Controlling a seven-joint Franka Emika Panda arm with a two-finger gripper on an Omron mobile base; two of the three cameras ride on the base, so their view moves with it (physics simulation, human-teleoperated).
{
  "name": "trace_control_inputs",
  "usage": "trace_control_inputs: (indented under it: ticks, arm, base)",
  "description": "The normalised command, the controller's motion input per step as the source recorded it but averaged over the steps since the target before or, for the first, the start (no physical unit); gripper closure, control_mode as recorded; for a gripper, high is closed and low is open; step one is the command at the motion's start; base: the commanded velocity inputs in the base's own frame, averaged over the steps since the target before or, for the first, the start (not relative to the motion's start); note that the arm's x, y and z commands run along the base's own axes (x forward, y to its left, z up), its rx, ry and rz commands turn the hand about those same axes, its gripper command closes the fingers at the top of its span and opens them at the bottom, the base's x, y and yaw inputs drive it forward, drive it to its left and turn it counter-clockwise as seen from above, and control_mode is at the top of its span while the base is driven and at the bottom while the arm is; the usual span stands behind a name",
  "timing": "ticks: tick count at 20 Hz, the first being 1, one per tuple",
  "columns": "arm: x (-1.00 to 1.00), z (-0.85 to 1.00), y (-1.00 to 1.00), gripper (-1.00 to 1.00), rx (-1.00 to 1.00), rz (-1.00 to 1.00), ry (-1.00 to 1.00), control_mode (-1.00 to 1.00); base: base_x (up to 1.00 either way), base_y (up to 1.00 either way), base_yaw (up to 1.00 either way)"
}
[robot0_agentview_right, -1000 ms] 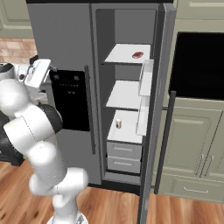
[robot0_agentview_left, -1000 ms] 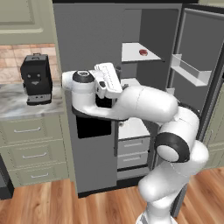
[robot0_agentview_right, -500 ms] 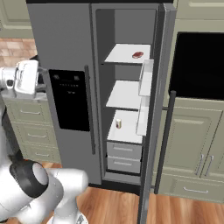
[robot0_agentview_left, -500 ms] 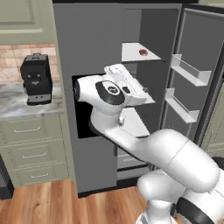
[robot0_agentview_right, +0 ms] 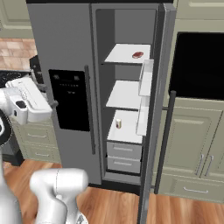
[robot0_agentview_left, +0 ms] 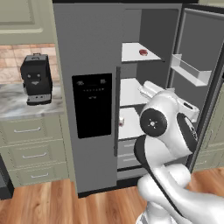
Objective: Pick up the frozen steak from the freezer, place it on any shelf in the fridge, and close the fridge and freezer doors when done.
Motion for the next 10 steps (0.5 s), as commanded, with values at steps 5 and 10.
trace_control_inputs:
  ticks: [5, 10]
  arm:
    - [-1.00, 0.03, -0.76, -1.00, 0.03, 0.44, 0.10, -1.00]
    - [-1.00, 0.17, -0.97, -1.00, 0.05, 0.39, 0.08, -1.00]
  base:
    - [0.00, 0.00, 0.00]
    - [0.00, 0.00, 0.00]
